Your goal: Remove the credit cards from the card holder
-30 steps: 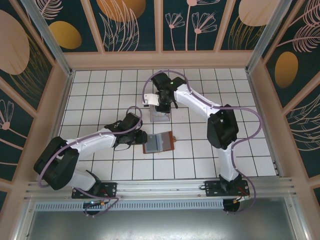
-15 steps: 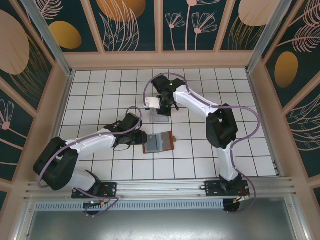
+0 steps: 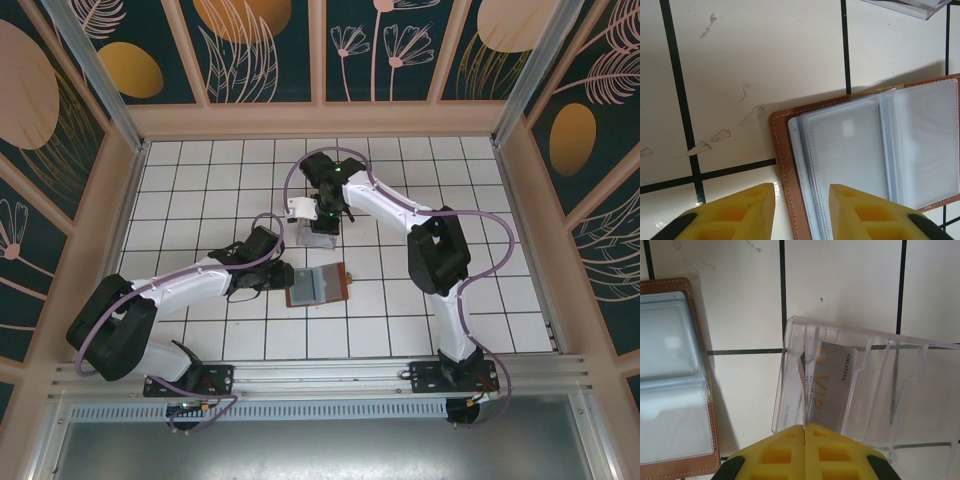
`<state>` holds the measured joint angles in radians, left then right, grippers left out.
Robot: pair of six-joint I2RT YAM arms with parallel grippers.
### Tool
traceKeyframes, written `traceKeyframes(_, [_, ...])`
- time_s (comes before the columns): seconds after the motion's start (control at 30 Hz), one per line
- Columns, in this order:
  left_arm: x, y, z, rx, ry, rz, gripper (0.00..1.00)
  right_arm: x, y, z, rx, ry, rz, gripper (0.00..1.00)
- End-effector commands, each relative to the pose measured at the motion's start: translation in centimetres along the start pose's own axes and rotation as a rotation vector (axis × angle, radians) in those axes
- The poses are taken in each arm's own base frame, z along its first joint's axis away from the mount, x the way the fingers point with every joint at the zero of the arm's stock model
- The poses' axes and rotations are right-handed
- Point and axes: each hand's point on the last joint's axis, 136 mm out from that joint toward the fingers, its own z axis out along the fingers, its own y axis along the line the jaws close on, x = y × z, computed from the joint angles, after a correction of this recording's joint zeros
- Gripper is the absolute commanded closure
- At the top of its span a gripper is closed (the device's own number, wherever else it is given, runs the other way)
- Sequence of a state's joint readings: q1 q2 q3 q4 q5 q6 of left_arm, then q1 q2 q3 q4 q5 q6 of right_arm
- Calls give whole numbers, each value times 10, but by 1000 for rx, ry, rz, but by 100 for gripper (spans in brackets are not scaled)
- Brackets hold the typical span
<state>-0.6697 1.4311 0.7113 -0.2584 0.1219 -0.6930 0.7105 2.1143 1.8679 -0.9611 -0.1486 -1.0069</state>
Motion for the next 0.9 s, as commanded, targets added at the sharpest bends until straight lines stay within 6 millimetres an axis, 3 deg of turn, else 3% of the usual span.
traceKeyframes(0.0, [6, 4, 2, -14, 18, 6, 65, 2, 2, -3, -31, 7, 41, 100])
traceKeyframes(0.2, [5, 3, 3, -12, 22, 7, 65, 8, -4, -13, -10, -1, 72, 100])
traceKeyframes(0.87, [6, 3, 5, -13, 29, 7, 65, 26, -10, 9, -43, 42, 91, 100])
